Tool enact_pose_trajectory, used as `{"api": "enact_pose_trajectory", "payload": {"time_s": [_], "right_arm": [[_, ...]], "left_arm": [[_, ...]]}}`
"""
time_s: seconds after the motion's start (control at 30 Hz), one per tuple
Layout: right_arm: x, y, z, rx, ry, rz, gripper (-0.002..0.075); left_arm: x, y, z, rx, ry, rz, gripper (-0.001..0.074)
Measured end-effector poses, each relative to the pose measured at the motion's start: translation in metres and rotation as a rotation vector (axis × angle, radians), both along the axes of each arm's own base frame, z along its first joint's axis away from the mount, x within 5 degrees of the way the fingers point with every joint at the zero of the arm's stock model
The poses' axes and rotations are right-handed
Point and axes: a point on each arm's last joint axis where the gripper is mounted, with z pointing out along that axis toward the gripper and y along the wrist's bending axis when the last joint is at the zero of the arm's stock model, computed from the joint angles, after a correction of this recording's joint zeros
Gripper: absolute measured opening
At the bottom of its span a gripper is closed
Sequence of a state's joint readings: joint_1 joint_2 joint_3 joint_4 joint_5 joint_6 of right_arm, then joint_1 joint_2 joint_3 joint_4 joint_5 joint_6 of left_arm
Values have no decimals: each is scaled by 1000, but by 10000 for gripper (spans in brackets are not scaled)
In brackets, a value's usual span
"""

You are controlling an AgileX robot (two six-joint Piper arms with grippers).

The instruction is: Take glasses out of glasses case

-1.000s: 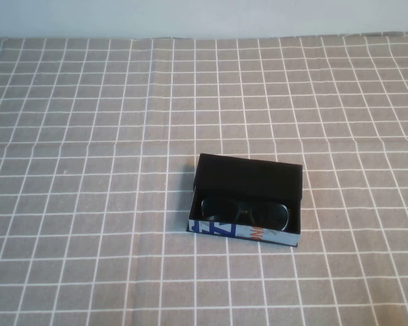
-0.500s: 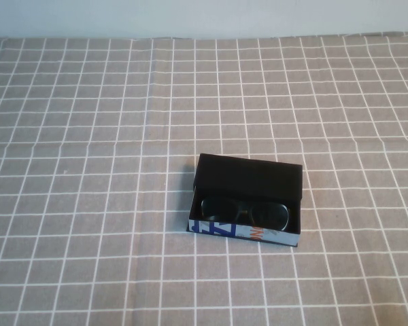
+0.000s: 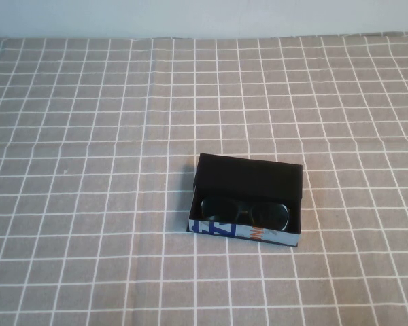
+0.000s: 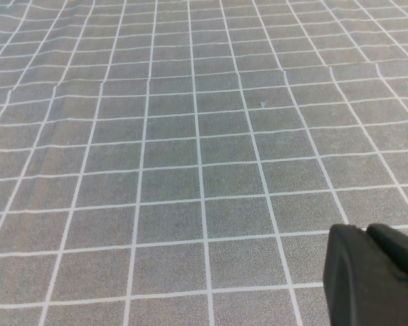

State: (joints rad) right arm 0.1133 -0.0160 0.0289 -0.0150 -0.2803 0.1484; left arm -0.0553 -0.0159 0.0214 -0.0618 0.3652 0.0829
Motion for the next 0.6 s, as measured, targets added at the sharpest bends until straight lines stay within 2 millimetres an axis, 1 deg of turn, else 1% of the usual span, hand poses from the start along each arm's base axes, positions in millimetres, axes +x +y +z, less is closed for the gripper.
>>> {"api": "enact_pose_trajectory", "payload": {"time_s": [0.07,0.13,0.17,0.23,0.3,0.4,0.43,0.5,0.57,0.6], "right_arm": [[-6,-3,14,55,-166,-12,-18],[-12,-8,23,134,-281,-22,-18],[-14,-10,28,180,-313,-19,-18],[-17,-11,41,244,-319,1,-18],[-22,-11,60,268,-305,28,-18],[-33,-8,97,269,-266,72,-18],[-32,-7,108,262,-226,83,-18],[-28,-3,126,246,-124,103,-18],[-17,1,143,225,11,120,-18],[-10,3,149,216,75,126,-18]], "left_arm": [[0,0,0,0,0,0,-5],[0,0,0,0,0,0,-5],[0,0,0,0,0,0,-5],[0,0,0,0,0,0,-5],[0,0,0,0,0,0,-5],[0,0,0,0,0,0,-5],[0,0,0,0,0,0,-5],[0,0,0,0,0,0,-5],[0,0,0,0,0,0,-5],[0,0,0,0,0,0,-5]]}}
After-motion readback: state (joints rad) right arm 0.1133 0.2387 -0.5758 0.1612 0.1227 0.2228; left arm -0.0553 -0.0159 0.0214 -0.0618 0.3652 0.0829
